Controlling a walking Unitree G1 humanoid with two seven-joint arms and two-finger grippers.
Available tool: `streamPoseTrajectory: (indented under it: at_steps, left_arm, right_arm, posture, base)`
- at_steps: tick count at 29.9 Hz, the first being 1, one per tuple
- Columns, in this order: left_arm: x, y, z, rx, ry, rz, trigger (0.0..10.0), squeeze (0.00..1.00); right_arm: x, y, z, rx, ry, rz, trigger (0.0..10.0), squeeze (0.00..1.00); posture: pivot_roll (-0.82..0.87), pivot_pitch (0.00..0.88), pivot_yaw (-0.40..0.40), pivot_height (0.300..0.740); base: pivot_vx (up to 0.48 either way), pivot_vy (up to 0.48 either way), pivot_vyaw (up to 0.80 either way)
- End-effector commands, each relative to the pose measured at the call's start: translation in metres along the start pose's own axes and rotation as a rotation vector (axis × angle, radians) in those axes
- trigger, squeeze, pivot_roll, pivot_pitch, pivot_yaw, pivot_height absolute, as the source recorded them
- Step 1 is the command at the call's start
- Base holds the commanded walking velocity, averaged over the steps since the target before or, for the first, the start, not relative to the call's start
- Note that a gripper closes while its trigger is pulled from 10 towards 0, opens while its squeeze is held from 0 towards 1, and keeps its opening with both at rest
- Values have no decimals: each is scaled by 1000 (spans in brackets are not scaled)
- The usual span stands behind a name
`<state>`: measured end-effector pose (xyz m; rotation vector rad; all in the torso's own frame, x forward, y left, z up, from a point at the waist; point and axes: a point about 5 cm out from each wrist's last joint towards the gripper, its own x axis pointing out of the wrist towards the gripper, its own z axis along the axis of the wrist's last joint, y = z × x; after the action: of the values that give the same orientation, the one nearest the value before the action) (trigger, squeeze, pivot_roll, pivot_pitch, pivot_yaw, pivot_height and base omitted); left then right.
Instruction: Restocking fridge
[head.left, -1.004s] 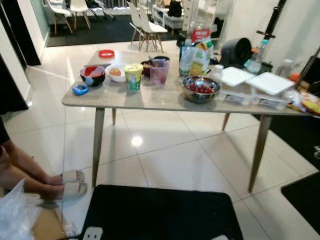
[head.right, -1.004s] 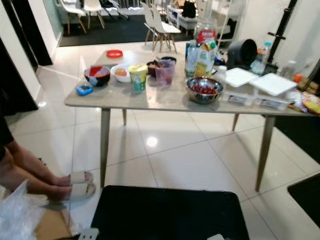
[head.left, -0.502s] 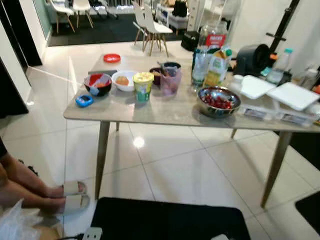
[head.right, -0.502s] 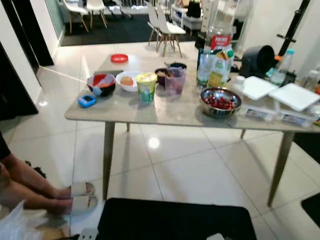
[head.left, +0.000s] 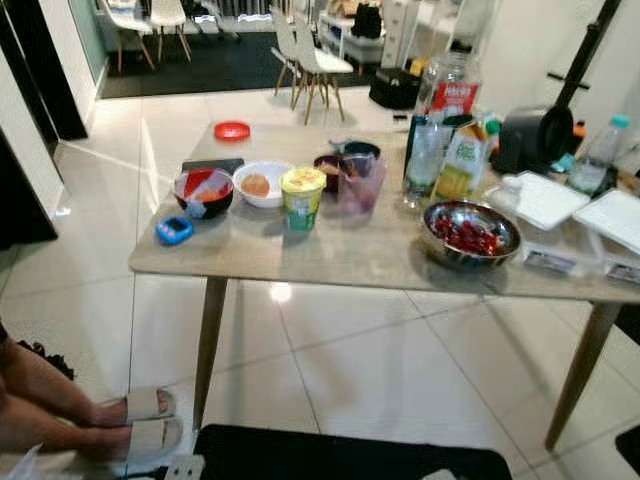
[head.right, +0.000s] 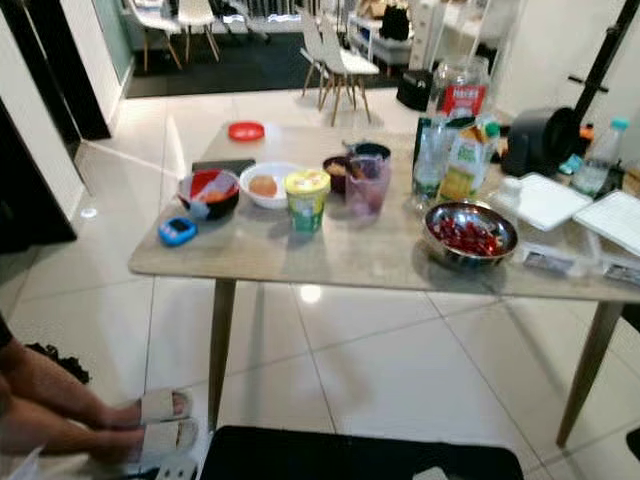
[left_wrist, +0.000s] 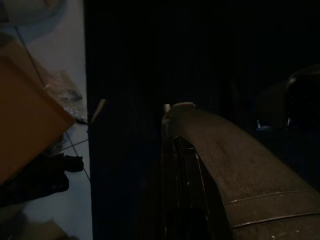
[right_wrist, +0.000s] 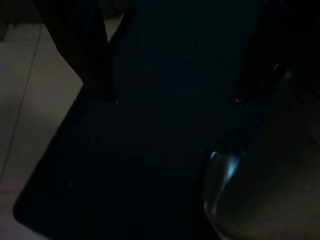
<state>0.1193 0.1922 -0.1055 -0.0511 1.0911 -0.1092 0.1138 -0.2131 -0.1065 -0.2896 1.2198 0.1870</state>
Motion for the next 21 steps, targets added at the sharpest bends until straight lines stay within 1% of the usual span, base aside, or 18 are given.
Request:
streamPoseTrajectory:
  at_steps: [1,18,21]
  left_arm:
    - [-1,-2,-10,3,43,-6,10000,0]
    - [-1,-2,-11,3,43,-2,10000,0]
    - [-1,-1,-11,-7,47,8,10000,0]
  right_arm:
    - [0,0,2,0,-5,-2,10000,0]
    - [0,1,1,1,-3,0,10000,0]
    - [0,1,1,1,-3,0,10000,0]
  posture:
    - [-44,0,-7,740]
    - [-44,0,-7,740]
    - [-44,0,-6,740]
  base:
    - [270,0,0]
    - [254,0,0]
    - [0,0,0]
